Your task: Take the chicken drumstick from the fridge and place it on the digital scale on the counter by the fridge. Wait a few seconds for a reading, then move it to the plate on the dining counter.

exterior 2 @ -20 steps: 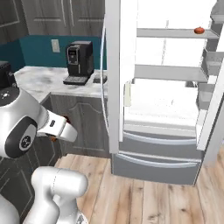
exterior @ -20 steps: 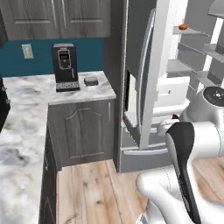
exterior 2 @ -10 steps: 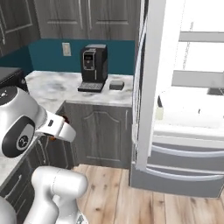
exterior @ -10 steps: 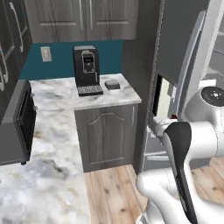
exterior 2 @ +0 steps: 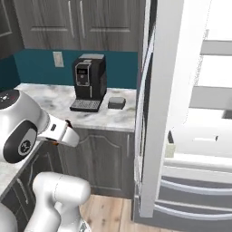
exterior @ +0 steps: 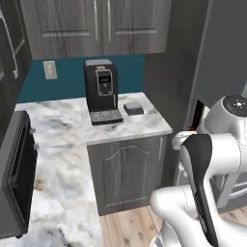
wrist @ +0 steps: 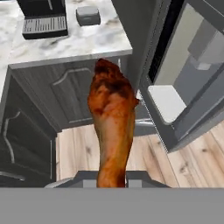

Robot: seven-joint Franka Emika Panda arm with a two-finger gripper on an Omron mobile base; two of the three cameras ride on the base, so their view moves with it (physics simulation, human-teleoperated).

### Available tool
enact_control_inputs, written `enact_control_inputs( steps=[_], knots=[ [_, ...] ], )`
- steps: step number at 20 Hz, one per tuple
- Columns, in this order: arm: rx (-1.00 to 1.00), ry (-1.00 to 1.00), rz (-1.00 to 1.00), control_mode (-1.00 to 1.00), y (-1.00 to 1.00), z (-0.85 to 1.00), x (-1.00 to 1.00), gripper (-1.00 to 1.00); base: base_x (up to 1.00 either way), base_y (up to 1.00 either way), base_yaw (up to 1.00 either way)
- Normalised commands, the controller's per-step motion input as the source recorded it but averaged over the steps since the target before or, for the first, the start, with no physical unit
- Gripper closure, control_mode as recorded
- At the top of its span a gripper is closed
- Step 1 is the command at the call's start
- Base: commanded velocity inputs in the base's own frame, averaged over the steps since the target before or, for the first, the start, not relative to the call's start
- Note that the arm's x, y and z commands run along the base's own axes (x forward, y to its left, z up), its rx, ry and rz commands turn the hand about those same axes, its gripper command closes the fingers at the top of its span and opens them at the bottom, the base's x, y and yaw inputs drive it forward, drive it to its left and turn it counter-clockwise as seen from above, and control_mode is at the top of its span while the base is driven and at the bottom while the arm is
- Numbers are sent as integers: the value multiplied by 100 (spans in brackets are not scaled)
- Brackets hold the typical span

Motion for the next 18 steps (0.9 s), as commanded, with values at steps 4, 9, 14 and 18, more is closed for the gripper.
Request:
enact_control_inputs(
  steps=[4, 9, 14, 18],
  knots=[
    [0, 0, 0, 100, 0, 0, 0, 100, 86, 9, 0],
    [0, 0, 0, 100, 0, 0, 0, 100, 80, 6, 0],
    [0, 0, 0, 100, 0, 0, 0, 100, 68, 1, 0],
    [0, 0, 0, -100, 0, -6, 26, 100, 29, 0, 0]
  ],
)
